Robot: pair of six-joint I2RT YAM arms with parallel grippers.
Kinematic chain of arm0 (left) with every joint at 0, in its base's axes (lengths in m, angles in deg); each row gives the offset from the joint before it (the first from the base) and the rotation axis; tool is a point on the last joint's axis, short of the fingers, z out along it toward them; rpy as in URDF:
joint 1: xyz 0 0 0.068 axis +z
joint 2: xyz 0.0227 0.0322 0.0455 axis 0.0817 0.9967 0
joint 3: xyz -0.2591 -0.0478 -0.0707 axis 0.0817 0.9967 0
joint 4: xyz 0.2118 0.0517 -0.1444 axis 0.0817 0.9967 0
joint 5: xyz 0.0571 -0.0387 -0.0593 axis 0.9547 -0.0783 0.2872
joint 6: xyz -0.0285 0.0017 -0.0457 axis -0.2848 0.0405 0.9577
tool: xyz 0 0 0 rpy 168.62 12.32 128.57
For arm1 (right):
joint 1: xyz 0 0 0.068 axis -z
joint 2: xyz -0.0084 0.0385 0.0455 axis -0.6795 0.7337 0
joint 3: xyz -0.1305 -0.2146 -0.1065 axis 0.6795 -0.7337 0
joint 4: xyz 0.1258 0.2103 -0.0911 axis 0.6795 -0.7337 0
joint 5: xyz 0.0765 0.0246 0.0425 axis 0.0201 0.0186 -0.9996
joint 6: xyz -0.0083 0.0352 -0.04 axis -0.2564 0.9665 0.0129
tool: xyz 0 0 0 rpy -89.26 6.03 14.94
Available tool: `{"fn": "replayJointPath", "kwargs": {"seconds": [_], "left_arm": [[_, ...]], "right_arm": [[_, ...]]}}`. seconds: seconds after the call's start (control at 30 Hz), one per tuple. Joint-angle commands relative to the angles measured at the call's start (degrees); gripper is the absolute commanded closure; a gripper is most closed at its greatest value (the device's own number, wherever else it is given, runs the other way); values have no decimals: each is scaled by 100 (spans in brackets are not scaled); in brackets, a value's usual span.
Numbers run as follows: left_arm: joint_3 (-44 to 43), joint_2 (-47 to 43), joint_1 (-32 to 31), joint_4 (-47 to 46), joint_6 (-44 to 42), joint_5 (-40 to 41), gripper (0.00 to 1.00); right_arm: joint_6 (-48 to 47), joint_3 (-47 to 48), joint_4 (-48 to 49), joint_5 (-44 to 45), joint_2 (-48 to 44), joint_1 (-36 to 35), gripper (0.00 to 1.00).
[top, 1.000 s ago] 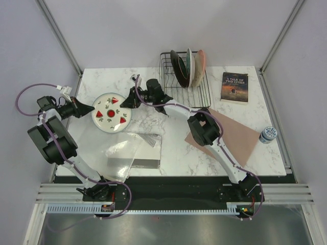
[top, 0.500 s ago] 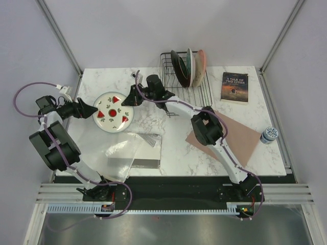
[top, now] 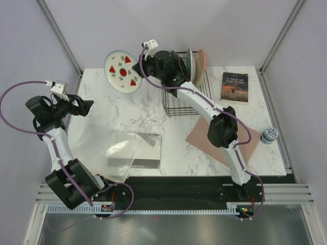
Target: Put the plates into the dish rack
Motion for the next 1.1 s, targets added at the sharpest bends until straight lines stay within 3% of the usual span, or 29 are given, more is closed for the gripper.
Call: {"fn": "replayJointPath", "kwargs": {"seconds": [0.0,0.13,0.23,0.37,1.07], "left_arm": [[255,-718,9,-462,354,218,0],[308,-824,18,-462,715,87,0],[290,-728,1,-610,970,-10,0],[308,-701,-35,-770,1111,-2,0],[554,-657,-175,-787,1181,-28,0]], "right_arm": [[-1197,538,648,2406,-671,149,100],[-2303,845,701,4065,-478,149,100],[-2876,978,701,4613,-329,167,100],[-2966,829,683,5220,-346,255,100],[-3889,389,595,6162,-223,483,100]]}}
